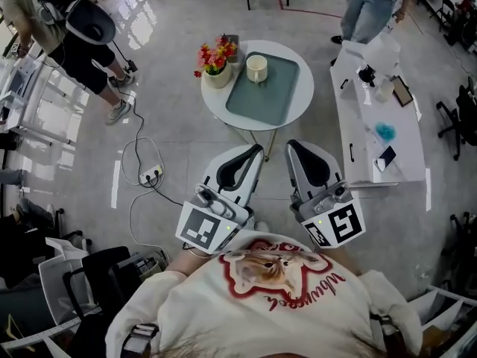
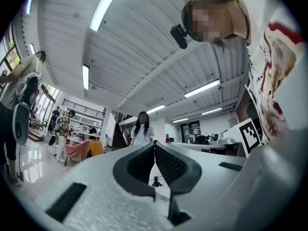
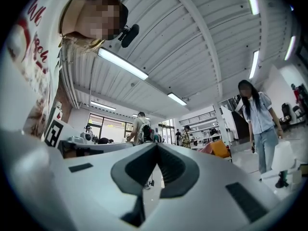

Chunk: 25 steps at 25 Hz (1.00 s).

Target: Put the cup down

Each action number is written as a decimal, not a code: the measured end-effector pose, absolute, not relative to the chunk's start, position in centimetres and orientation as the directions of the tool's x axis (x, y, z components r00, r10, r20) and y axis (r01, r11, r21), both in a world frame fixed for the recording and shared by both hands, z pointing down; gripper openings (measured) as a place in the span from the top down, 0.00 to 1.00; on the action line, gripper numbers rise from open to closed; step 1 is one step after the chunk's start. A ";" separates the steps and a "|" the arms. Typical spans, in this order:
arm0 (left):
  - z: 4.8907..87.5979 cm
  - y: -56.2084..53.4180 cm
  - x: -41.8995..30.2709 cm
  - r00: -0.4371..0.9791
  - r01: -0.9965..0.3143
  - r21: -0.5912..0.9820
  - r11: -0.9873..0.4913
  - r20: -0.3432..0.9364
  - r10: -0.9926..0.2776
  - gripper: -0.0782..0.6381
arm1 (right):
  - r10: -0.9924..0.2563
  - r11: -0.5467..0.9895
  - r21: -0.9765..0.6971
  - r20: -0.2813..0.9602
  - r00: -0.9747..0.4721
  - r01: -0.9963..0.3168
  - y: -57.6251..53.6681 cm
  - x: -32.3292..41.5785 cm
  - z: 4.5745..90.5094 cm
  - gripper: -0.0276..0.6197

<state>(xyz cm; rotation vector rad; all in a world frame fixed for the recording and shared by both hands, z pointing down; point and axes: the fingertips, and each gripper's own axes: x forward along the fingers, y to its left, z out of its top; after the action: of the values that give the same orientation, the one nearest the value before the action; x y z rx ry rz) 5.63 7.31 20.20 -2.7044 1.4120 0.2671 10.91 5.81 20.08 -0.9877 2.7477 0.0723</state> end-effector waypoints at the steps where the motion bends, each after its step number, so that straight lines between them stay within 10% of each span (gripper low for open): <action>1: 20.0 8.1 5.6 0.558 -0.821 0.003 -0.570 -0.202 -0.805 0.87 | -0.619 0.776 -0.024 -0.224 -0.753 -0.630 6.5 10.9 20.0 0.91; 25: 20.3 29.4 3.3 0.547 -0.829 0.004 -0.559 -0.197 -0.813 0.87 | -0.600 0.787 0.023 -0.201 -0.774 -0.616 28.4 8.5 19.9 0.91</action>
<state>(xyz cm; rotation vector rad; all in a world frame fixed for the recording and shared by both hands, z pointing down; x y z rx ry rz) 3.27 29.43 20.28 -2.6838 1.4286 0.2707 8.55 28.38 19.92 -0.9600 2.7944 0.1304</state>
